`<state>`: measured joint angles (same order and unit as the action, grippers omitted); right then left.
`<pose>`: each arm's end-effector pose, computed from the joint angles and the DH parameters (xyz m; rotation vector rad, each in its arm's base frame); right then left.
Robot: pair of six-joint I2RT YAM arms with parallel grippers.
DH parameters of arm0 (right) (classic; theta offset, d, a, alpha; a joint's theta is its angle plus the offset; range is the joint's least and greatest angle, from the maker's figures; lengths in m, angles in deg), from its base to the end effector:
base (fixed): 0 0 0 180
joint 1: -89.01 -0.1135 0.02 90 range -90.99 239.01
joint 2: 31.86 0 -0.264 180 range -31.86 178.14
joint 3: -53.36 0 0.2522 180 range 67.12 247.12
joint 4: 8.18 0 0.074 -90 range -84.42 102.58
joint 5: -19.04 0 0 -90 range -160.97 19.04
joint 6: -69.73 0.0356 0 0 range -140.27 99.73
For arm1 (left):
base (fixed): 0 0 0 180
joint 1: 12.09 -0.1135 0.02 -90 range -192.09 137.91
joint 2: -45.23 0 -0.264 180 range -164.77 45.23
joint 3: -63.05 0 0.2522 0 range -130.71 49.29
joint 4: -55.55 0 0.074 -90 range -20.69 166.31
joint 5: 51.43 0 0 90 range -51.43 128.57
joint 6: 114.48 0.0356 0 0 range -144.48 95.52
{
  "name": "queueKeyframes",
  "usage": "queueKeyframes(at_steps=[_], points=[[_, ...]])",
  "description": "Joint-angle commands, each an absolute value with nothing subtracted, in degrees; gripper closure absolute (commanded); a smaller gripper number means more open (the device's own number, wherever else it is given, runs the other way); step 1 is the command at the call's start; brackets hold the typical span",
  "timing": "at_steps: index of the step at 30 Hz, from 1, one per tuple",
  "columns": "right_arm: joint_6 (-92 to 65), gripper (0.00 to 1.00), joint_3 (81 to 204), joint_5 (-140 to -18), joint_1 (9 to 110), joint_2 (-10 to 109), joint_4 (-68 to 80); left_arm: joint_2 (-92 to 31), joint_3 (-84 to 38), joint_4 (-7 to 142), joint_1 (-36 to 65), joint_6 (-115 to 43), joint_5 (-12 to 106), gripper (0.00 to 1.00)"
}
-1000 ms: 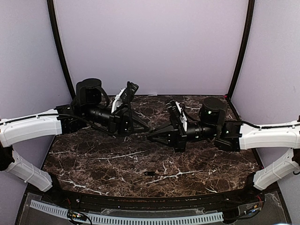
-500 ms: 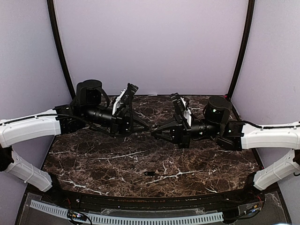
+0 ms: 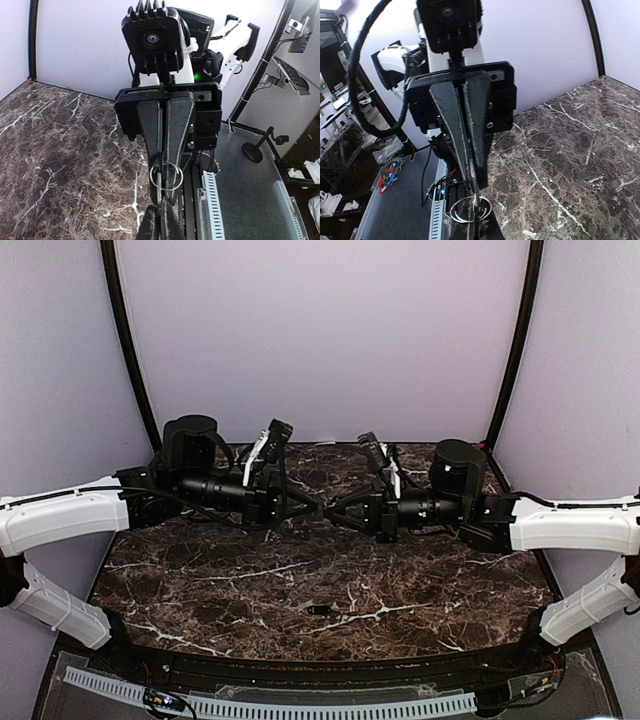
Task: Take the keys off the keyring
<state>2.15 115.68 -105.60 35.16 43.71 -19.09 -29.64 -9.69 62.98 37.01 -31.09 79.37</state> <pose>0.1623 0.2565 0.3071 -0.9797 1.5449 1.4687 0.1806 -0.2440 0.3422 1.1809 1.4738 -1.3042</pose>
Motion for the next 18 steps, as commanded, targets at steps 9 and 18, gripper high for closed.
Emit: queueKeyframes(at_steps=[9, 18], points=[[-1.17, 0.46, 114.57, -100.33, 36.57, 41.73, -21.96, -30.23, -10.6, 64.27, 36.86, -30.68, 70.82, 1.0], [1.55, 0.03, 112.98, -96.37, 39.93, 38.22, -19.46, -31.81, -8.92, 64.68, 29.36, -29.92, 83.28, 1.0]])
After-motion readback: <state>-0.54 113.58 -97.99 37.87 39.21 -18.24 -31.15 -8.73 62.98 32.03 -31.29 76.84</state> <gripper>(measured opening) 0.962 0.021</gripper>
